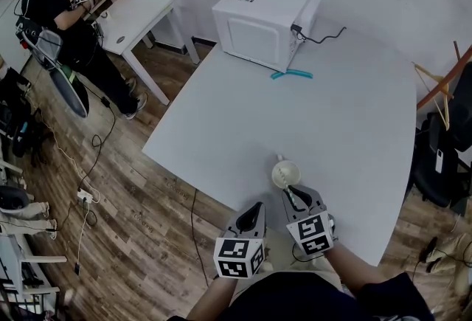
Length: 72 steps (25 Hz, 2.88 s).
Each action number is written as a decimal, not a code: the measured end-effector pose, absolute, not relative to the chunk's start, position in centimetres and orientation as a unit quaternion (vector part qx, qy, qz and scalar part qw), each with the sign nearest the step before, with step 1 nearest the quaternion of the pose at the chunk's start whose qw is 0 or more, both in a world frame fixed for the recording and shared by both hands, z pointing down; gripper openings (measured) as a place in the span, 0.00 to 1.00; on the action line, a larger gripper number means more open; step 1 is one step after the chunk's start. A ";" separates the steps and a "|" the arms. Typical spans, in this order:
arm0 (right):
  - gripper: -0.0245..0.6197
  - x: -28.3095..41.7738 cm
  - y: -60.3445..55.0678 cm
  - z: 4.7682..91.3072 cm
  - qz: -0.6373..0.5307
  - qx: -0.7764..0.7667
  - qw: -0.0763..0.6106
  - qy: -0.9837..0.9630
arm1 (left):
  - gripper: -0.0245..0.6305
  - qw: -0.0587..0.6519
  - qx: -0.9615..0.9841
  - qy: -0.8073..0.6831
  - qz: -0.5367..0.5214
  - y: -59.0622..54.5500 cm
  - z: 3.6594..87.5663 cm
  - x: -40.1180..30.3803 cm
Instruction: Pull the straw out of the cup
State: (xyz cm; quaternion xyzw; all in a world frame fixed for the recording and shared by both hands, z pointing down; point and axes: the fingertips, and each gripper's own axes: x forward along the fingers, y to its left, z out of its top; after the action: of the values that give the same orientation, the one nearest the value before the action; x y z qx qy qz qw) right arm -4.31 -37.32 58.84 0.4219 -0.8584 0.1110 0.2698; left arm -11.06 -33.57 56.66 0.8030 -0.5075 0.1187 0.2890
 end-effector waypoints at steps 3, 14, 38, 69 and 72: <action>0.12 -4.0 -37.4 58.6 0.107 0.431 0.268 -0.855 | 0.07 0.288 0.803 -0.507 0.119 -33.3 56.6 -11.0; 0.10 -3.3 -36.5 56.7 0.090 0.448 0.250 -0.854 | 0.07 0.275 0.808 -0.508 0.112 -32.0 55.3 -10.6; 0.10 -1.7 -30.0 50.6 0.048 0.482 0.193 -0.853 | 0.06 0.248 0.821 -0.504 0.101 -26.0 52.7 -9.8; 0.10 -3.5 -24.2 48.4 0.035 0.455 0.170 -0.873 | 0.06 0.230 0.827 -0.504 0.097 -22.0 51.5 -9.9; 0.10 -3.6 -24.3 48.3 0.035 0.455 0.168 -0.874 | 0.06 0.229 0.826 -0.505 0.097 -22.1 51.5 -9.9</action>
State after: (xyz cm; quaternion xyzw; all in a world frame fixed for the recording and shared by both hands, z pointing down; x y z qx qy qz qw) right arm -3.60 -24.28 48.33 0.4547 -0.8739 0.0348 0.1685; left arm -9.90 -22.09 51.51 0.8264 -0.5050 0.0965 0.2294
